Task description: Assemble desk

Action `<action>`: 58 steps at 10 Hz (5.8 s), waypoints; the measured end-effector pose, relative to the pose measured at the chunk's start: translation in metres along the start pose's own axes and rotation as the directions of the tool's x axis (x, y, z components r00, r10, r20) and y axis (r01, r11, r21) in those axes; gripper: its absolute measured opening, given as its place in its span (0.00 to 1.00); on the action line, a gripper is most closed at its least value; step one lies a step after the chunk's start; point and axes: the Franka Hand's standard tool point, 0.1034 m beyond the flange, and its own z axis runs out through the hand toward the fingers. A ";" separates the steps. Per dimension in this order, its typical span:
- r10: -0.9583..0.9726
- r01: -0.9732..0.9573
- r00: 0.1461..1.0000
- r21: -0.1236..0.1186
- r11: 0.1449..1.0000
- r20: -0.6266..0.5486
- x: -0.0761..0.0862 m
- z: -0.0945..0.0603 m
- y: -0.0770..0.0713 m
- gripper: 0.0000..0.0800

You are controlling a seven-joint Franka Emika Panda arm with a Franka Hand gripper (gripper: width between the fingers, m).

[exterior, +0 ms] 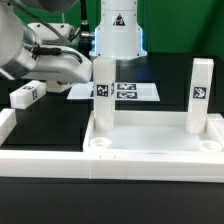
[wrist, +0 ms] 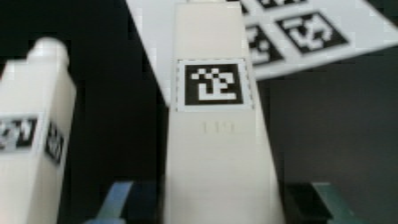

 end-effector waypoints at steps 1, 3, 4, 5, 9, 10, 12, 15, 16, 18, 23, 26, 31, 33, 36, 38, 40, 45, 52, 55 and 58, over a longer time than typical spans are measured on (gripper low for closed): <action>-0.011 0.011 0.998 -0.005 1.000 -0.069 -0.001 -0.009 -0.005 0.36; -0.026 0.025 0.987 -0.005 1.000 -0.161 -0.003 -0.033 -0.011 0.36; -0.030 0.027 0.967 -0.015 1.000 -0.253 0.005 -0.038 -0.011 0.36; -0.032 0.026 0.943 -0.021 0.999 -0.330 0.006 -0.039 -0.011 0.36; -0.060 0.033 0.795 -0.055 0.998 -0.604 0.008 -0.068 -0.020 0.36; -0.064 0.037 0.768 -0.056 0.998 -0.637 0.002 -0.074 -0.025 0.36; -0.077 0.060 0.771 -0.049 0.997 -0.632 -0.011 -0.089 -0.037 0.36; -0.081 0.063 0.772 -0.052 0.997 -0.630 -0.010 -0.088 -0.037 0.36; -0.081 0.060 0.760 -0.054 0.997 -0.645 -0.008 -0.089 -0.036 0.36; -0.096 0.069 0.736 -0.066 0.995 -0.670 -0.008 -0.101 -0.043 0.36; -0.089 0.031 0.474 -0.085 0.996 -0.876 -0.002 -0.138 -0.072 0.36; -0.115 0.018 0.366 -0.116 0.993 -0.924 0.004 -0.138 -0.076 0.36; -0.097 0.065 0.376 -0.079 0.995 -0.921 0.000 -0.154 -0.153 0.36; -0.108 0.066 0.376 -0.089 0.994 -0.920 0.001 -0.152 -0.149 0.36; -0.155 0.091 0.365 -0.131 0.987 -0.918 -0.004 -0.151 -0.168 0.36; -0.261 0.136 0.349 -0.227 0.964 -0.900 -0.009 -0.143 -0.202 0.36; -0.270 0.143 0.348 -0.234 0.962 -0.898 -0.009 -0.142 -0.205 0.36; -0.316 0.153 0.333 -0.279 0.948 -0.889 -0.012 -0.134 -0.228 0.36; -0.360 0.190 0.265 -0.317 0.929 -0.895 -0.013 -0.125 -0.263 0.36; -0.319 0.196 0.192 -0.282 0.939 -0.928 -0.015 -0.118 -0.278 0.36; -0.299 0.222 0.192 -0.256 0.941 -0.935 -0.022 -0.113 -0.308 0.36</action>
Offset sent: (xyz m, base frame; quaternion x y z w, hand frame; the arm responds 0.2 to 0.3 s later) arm 0.0000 0.0000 0.0000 0.0000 0.1938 0.0000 0.9810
